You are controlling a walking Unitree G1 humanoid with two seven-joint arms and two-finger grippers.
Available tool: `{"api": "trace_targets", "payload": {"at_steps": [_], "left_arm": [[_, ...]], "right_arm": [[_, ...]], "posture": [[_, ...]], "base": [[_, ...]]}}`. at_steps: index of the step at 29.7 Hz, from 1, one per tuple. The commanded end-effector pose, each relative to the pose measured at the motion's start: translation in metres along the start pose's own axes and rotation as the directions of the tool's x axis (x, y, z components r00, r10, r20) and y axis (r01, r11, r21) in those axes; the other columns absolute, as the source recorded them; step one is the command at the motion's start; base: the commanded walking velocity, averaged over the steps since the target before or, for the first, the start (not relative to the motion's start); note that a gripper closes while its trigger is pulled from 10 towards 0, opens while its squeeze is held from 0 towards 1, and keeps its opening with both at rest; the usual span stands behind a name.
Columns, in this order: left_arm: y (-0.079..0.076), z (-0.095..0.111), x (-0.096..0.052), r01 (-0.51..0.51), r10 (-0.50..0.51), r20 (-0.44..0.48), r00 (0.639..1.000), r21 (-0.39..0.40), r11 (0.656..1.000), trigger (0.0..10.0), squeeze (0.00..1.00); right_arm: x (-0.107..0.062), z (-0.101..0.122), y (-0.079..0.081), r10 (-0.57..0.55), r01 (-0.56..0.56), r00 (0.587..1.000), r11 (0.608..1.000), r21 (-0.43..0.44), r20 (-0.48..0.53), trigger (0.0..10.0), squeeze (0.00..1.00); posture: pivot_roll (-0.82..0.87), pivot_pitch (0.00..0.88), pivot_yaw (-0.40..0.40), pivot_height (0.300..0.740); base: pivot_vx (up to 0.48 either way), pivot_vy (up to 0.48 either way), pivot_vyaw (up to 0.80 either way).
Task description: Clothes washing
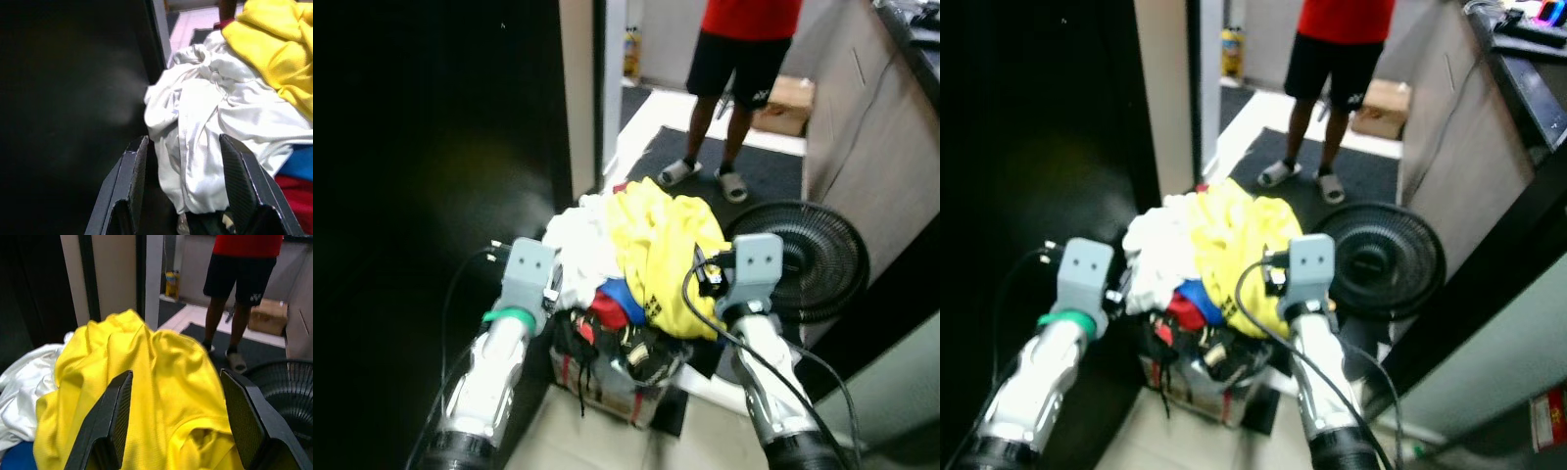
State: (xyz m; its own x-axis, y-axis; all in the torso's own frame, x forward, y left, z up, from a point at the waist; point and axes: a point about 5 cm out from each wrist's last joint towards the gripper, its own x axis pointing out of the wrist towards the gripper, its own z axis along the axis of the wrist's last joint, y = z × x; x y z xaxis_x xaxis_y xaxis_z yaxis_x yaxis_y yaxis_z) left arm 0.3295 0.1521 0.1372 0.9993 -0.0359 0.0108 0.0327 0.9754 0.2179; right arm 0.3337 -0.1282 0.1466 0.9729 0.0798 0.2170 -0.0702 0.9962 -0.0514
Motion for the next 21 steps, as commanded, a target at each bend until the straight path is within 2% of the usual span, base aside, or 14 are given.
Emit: {"api": "trace_targets", "payload": {"at_steps": [1,5,21], "left_arm": [[-0.0047,-0.0074,-0.0018,0.017,-0.017,-0.027,0.999,-0.008,1.000,10.0,0.00],[-0.0064,-0.0065,0.0000,0.023,-0.023,-0.025,0.999,-0.009,1.000,10.0,0.00],[-0.0121,-0.0038,0.0033,0.045,-0.046,-0.014,0.999,-0.010,0.999,10.0,0.00]], "right_arm": [[-0.0046,-0.0092,-0.0048,-0.018,0.018,0.999,1.000,0.001,-0.042,10.0,0.00],[-0.0050,-0.0084,-0.0047,-0.021,0.021,0.999,1.000,-0.006,-0.036,10.0,0.00],[-0.0074,-0.0085,-0.0073,-0.028,0.027,0.999,0.999,-0.023,-0.034,10.0,0.00]], "posture": [[-0.02,0.057,0.073,0.740],[-0.03,0.057,0.074,0.740],[-0.04,0.063,0.083,0.740]], "base": [[0.326,0.000,-0.70],[0.331,0.000,-0.15],[0.466,0.000,0.00]]}}
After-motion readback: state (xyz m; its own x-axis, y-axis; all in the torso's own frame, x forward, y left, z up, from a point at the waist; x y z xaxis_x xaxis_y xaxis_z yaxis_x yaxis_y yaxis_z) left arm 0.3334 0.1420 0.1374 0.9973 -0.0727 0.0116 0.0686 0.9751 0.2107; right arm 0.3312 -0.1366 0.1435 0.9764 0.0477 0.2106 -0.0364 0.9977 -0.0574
